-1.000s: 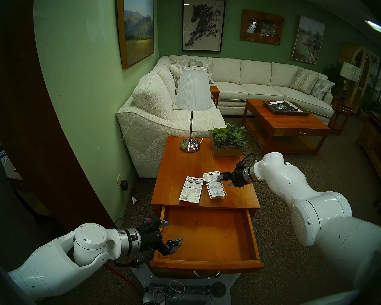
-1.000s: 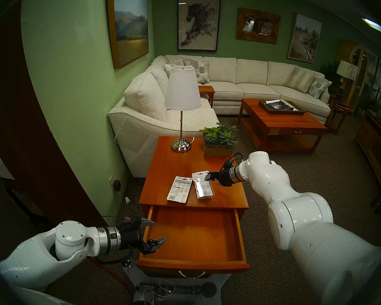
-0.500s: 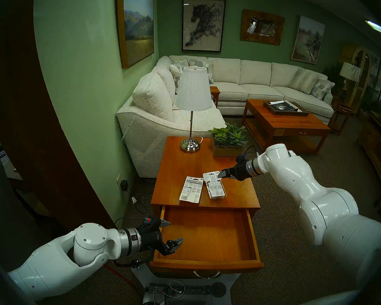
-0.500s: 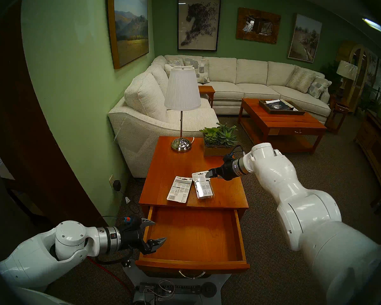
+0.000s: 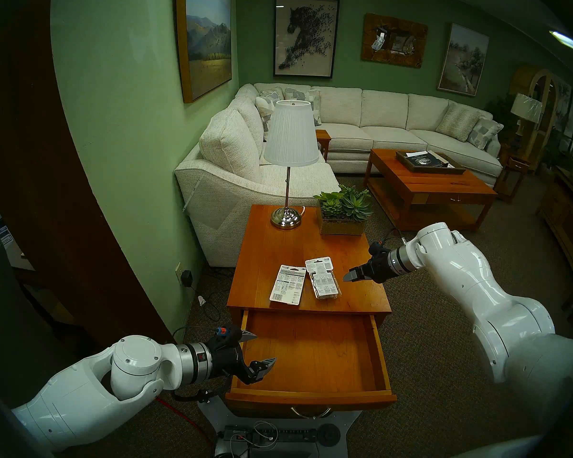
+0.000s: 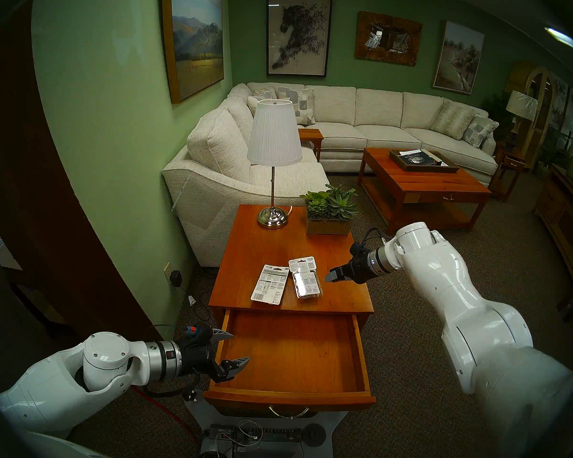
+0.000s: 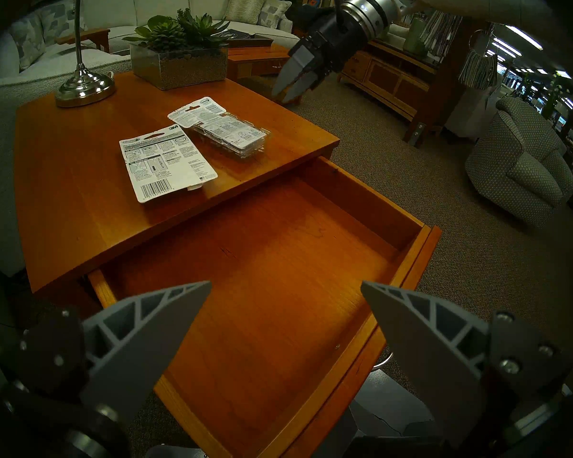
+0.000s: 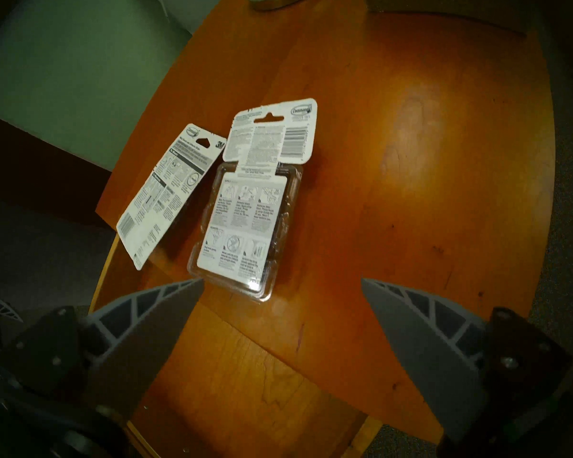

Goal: Open the drawer, take out the contents and close the drawer

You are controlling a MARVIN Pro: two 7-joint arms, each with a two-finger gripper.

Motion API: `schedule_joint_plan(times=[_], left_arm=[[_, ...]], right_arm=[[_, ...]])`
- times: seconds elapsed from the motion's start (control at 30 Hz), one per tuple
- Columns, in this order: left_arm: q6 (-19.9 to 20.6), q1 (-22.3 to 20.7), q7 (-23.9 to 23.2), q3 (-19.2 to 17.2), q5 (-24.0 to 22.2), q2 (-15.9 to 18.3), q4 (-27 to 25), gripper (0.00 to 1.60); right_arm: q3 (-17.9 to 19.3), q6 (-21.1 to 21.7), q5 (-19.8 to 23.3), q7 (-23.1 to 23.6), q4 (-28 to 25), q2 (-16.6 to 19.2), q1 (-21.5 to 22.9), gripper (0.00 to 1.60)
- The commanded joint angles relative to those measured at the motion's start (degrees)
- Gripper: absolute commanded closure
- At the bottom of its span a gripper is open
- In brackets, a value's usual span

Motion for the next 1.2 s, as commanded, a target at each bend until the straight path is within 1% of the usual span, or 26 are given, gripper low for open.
schedule_joint_plan(times=[0.0, 0.2, 0.53, 0.7, 0.73, 0.77, 0.8, 1.0, 1.1, 1.13, 1.17], left_arm=[[-0.3, -0.7, -0.1, -0.4, 0.0, -0.1, -0.9, 0.0], [-0.3, -0.7, -0.1, -0.4, 0.0, -0.2, -0.7, 0.0], [-0.3, -0.8, -0.1, -0.4, 0.0, -0.3, -0.6, 0.0], [-0.3, -0.8, -0.1, -0.4, 0.0, -0.4, -0.5, 0.0], [-0.3, -0.8, -0.1, -0.4, 0.0, -0.4, -0.5, 0.0], [-0.3, -0.8, -0.1, -0.4, 0.0, -0.4, -0.5, 0.0], [-0.3, -0.8, -0.1, -0.4, 0.0, -0.4, -0.5, 0.0], [-0.3, -0.8, -0.1, -0.4, 0.0, -0.5, -0.4, 0.0], [-0.3, -0.8, -0.1, -0.4, 0.0, -0.5, -0.4, 0.0], [-0.3, -0.8, -0.1, -0.4, 0.0, -0.5, -0.4, 0.0], [-0.3, -0.8, -0.1, -0.4, 0.0, -0.5, -0.4, 0.0]], right_arm=[[1.1, -0.3, 0.7, 3.0, -5.2, 4.9, -1.0, 0.0], [1.2, -0.2, 1.3, 4.0, -8.8, 7.6, -4.2, 0.0], [1.6, -1.2, 2.7, 4.5, -15.4, 10.7, -8.6, 0.0], [2.3, -1.8, 3.3, 4.6, -19.4, 13.2, -11.1, 0.0], [2.3, -1.8, 3.3, 4.6, -19.4, 13.2, -11.1, 0.0], [2.6, -2.1, 3.7, 4.9, -20.8, 14.0, -12.2, 0.0], [2.6, -2.1, 3.7, 4.9, -20.8, 14.0, -12.2, 0.0], [4.2, -3.0, 5.2, 5.7, -25.5, 17.3, -16.3, 0.0], [4.8, -3.2, 5.7, 5.9, -26.0, 17.9, -17.2, 0.0], [5.2, -3.2, 6.0, 6.0, -27.5, 18.7, -18.2, 0.0], [5.3, -3.2, 6.2, 6.1, -27.7, 19.0, -18.7, 0.0]])
